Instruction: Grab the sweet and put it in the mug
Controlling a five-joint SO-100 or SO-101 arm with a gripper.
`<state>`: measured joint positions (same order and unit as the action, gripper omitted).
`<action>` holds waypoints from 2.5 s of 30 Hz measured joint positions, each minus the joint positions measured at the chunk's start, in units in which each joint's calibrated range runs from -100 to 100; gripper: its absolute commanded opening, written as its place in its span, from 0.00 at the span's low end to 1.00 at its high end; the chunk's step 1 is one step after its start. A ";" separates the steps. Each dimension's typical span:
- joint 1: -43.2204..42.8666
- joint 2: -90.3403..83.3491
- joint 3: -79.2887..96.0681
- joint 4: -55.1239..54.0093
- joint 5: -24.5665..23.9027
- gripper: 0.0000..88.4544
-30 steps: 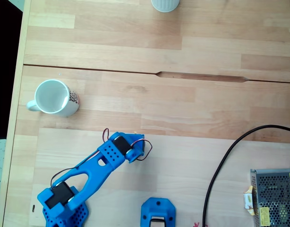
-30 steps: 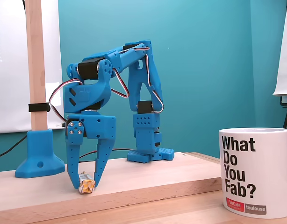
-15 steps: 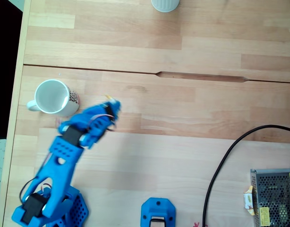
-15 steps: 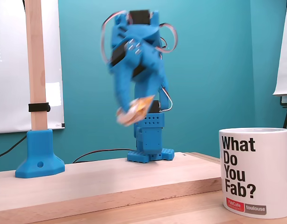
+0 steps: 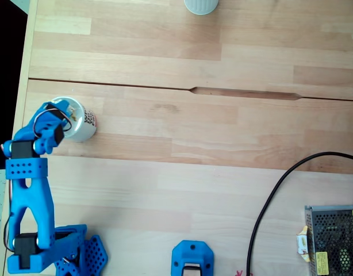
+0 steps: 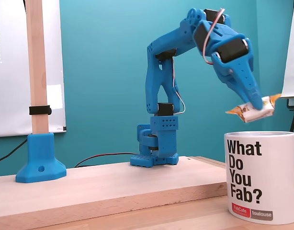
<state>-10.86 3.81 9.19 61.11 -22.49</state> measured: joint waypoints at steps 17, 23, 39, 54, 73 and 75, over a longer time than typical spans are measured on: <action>-0.44 0.18 0.00 0.00 1.51 0.34; -0.66 0.18 0.00 0.00 5.37 0.28; -3.55 -19.98 2.78 5.78 14.31 0.06; -0.74 -64.94 50.65 15.30 14.36 0.03; -0.59 -98.46 85.25 2.36 14.31 0.03; -0.59 -98.64 85.25 2.36 14.31 0.03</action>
<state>-11.45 -94.82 94.44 63.47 -8.18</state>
